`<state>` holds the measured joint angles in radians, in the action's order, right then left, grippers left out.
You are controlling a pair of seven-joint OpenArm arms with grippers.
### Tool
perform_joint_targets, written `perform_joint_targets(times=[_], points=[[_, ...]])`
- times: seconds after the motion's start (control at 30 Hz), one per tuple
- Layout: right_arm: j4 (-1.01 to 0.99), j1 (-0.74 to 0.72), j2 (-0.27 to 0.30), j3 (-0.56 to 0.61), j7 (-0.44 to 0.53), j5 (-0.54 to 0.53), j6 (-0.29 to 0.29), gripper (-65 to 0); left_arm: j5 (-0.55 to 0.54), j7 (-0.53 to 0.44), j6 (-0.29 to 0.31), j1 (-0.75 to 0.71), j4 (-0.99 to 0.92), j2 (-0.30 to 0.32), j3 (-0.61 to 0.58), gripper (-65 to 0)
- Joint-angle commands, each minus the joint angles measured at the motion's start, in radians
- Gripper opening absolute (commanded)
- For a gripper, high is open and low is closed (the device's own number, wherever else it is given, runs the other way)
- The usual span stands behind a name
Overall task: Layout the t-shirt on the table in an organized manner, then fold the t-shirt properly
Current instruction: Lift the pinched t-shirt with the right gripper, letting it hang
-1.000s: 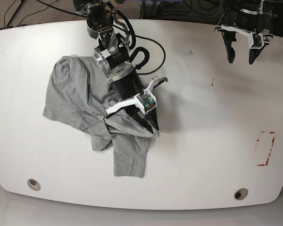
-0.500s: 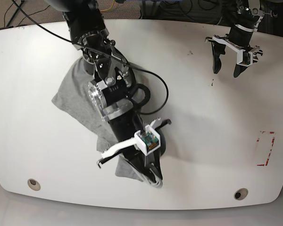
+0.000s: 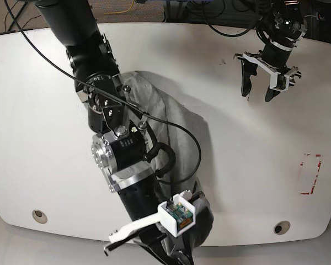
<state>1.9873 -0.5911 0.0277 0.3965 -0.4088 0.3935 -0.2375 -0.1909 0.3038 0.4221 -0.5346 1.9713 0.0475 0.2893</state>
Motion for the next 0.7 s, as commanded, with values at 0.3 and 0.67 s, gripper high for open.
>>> perform_joint_targets(times=[0.3, 0.67], points=[[0.022, -0.198, -0.008, -0.005, -0.020, 0.005, -0.003, -65.0, -0.011, -0.021, 0.004, 0.058, -0.039, 0.007, -0.080, -26.2], [0.022, -0.346, -0.024, -0.005, -0.020, 0.006, -0.003, -65.0, -0.011, -0.022, 0.004, 0.118, -0.114, 0.004, -0.150, -26.2]])
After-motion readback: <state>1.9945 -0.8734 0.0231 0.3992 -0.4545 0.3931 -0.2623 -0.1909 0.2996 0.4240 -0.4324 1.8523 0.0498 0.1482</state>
